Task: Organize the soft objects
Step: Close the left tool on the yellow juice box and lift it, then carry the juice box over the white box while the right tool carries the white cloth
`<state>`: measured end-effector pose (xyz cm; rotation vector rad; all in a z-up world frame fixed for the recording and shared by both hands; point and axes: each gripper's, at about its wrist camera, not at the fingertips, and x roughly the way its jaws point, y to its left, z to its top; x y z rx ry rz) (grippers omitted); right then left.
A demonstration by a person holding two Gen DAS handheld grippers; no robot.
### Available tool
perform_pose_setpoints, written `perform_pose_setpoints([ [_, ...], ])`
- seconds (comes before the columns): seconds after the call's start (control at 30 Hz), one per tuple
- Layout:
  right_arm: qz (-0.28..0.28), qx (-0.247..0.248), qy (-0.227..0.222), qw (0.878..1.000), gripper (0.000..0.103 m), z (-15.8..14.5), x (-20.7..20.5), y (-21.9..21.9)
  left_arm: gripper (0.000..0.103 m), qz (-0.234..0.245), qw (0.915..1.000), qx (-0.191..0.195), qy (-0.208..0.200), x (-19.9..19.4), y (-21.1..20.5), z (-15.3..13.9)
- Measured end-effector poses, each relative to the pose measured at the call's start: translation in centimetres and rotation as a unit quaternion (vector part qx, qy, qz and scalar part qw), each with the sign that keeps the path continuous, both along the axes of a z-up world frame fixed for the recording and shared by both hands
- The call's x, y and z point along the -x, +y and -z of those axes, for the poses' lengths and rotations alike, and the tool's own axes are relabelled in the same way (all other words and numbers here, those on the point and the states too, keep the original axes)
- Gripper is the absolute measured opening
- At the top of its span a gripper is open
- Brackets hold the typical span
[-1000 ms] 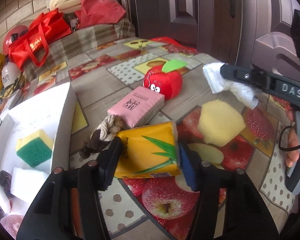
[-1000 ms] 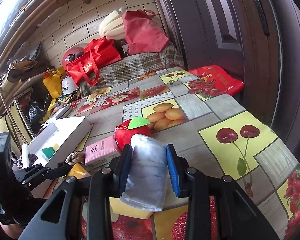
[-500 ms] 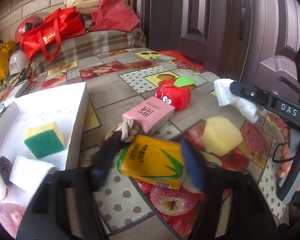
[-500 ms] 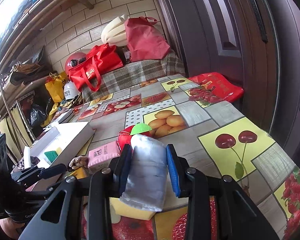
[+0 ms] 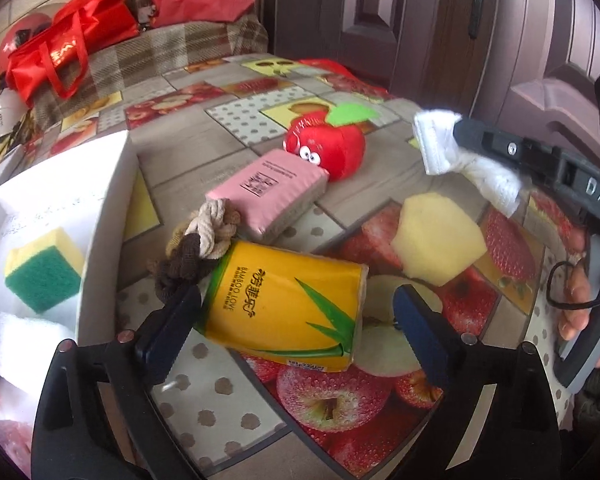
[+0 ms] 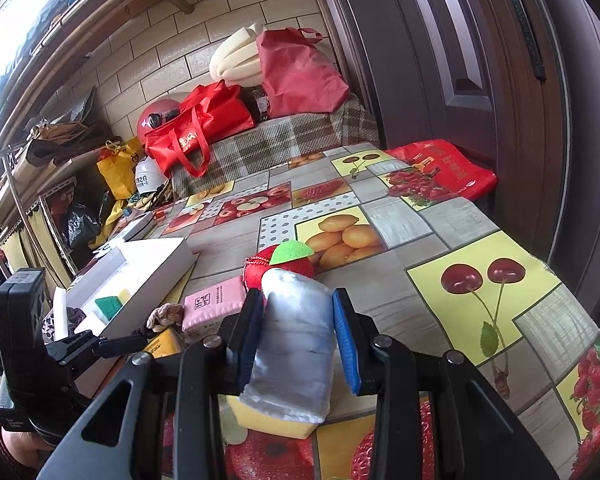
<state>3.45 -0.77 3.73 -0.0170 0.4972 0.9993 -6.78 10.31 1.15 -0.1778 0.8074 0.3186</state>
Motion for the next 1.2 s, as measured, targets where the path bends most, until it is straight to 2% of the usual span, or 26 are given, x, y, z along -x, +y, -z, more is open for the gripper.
perform_pose_setpoints([
  [0.1, 0.000, 0.001, -0.001, 1.000, 0.035, 0.1, 0.1, 0.0, 0.097, 0.010, 0.9993, 0.002, 0.037, -1.1, -0.3, 1.0],
  [0.2, -0.001, 0.000, 0.000, 1.000, 0.035, 0.1, 0.1, 0.1, 0.076, 0.009, 0.9998, 0.008, 0.013, -0.3, -0.1, 0.5],
  [0.3, 0.000, 0.000, -0.001, 1.000, 0.035, 0.0, 0.0, 0.1, 0.076, 0.003, 0.9998, 0.013, -0.016, 0.5, 0.2, -0.2],
  [0.43, 0.006, -0.006, -0.001, 1.000, 0.035, 0.1, 0.0, -0.2, 0.076, 0.004, 0.9980, -0.013, -0.062, 1.9, -0.5, -1.7],
  [0.67, -0.001, -0.053, -0.009, 0.999, 0.035, -0.4, 0.9, -1.6, 0.076, -0.018, 0.9848, -0.066, -0.159, 5.3, -1.6, -4.0],
  [0.77, -0.012, -0.057, -0.010, 0.998, 0.035, -0.4, 1.8, -1.1, 0.076, -0.029, 0.9822, -0.075, -0.170, 6.2, -1.5, -4.3],
  [0.97, -0.022, -0.038, -0.074, 0.996, 0.035, -1.1, 4.7, 0.1, 0.076, -0.034, 0.9792, -0.098, -0.175, 7.6, -1.7, -4.5],
  [1.2, -0.039, -0.031, -0.084, 0.995, 0.035, -1.0, 6.2, 1.5, 0.076, -0.054, 0.9767, -0.107, -0.178, 10.4, -0.9, -4.5],
])
